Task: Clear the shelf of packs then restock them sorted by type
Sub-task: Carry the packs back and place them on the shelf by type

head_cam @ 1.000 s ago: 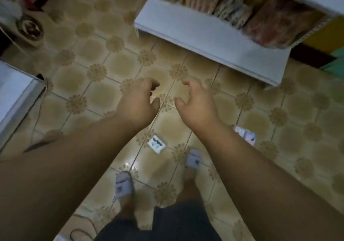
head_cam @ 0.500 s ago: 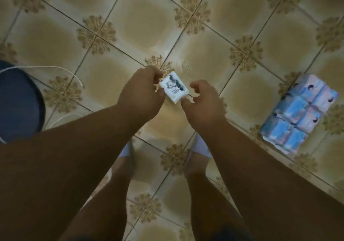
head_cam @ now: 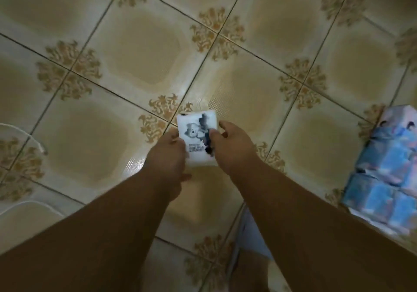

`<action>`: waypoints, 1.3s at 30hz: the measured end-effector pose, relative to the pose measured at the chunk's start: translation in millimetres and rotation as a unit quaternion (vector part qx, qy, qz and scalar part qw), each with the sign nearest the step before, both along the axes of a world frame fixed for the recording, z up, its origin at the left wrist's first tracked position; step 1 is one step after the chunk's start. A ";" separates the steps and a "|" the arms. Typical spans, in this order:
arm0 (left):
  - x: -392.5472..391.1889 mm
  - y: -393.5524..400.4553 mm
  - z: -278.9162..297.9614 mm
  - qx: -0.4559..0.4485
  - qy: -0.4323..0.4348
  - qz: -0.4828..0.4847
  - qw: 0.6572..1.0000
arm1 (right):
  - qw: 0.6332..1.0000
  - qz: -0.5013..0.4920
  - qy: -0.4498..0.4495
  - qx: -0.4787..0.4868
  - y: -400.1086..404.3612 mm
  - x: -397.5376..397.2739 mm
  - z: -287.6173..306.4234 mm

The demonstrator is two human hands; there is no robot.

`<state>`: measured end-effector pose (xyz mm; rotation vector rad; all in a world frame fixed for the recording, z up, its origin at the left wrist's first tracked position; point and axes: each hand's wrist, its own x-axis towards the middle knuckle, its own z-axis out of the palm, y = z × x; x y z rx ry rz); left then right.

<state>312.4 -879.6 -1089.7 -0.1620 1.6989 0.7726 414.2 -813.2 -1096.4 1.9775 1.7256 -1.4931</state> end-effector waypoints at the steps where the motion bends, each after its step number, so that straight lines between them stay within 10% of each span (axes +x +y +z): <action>1: -1.8 0.2 21.4 0.008 -0.013 0.018 1.000 | 0.999 -0.028 0.021 0.009 4.4 1.8 24.8; 8: 8.6 77.8 311.3 0.174 0.010 0.014 0.985 | 0.958 -0.226 0.137 0.110 63.2 24.7 319.3; 17: 61.1 170.3 645.7 0.366 0.017 0.022 0.930 | 0.915 -0.204 0.263 0.228 137.6 87.7 663.7; 25: 52.9 273.4 765.6 0.470 0.051 -0.014 0.881 | 0.852 -0.181 0.160 0.464 210.2 85.6 782.6; 39: 178.5 450.0 898.8 0.600 0.151 -0.195 0.761 | 0.738 -0.305 0.108 0.592 352.8 205.0 907.9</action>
